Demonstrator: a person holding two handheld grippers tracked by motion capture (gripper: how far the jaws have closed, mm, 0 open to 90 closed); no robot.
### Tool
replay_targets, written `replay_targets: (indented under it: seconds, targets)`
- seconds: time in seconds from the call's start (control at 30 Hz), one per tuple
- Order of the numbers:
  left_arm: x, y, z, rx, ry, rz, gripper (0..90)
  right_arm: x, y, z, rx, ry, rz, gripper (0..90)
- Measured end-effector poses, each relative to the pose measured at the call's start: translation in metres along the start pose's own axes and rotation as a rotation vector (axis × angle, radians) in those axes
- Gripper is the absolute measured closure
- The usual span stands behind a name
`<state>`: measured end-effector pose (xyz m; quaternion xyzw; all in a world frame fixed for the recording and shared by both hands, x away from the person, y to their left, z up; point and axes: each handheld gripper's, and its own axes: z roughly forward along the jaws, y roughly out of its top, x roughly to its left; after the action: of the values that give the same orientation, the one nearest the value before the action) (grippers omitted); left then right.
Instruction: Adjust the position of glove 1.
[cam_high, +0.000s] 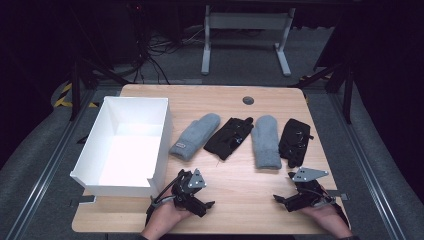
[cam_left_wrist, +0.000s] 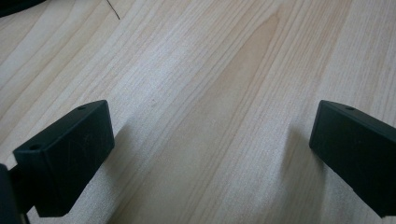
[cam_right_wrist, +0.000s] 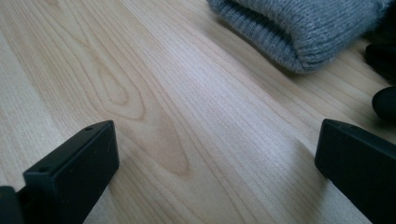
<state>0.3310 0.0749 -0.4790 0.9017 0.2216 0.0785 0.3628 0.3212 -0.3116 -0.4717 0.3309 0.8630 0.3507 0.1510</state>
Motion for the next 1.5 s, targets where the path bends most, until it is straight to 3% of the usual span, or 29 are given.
replay_targets:
  seconds: [0.23, 0.37, 0.53, 0.93, 1.03, 1.5]
  targets:
    - [-0.001, 0.000, 0.000, -0.001, 0.010, -0.008, 0.1, 0.000, 0.001, 0.000, 0.004, 0.000, -0.001, 0.9]
    - [-0.001, -0.001, -0.001, 0.002, 0.000, -0.004, 0.1, 0.001, 0.006, -0.004, 0.024, 0.017, -0.007, 14.6]
    - [0.000, -0.003, -0.003, 0.004, -0.003, 0.000, 0.3, -0.002, 0.015, -0.011, -0.015, -0.004, 0.015, 19.8]
    - [0.005, -0.005, -0.005, -0.008, -0.034, 0.007, 0.5, -0.015, 0.044, -0.005, -0.070, -0.039, 0.041, 23.4]
    - [0.005, -0.007, -0.007, 0.000, -0.026, 0.023, 0.8, -0.019, 0.052, -0.002, -0.080, -0.041, 0.046, 23.5]
    - [0.006, -0.010, -0.009, 0.000, -0.020, 0.024, 0.2, -0.040, 0.083, 0.019, -0.107, -0.070, 0.076, 23.6]
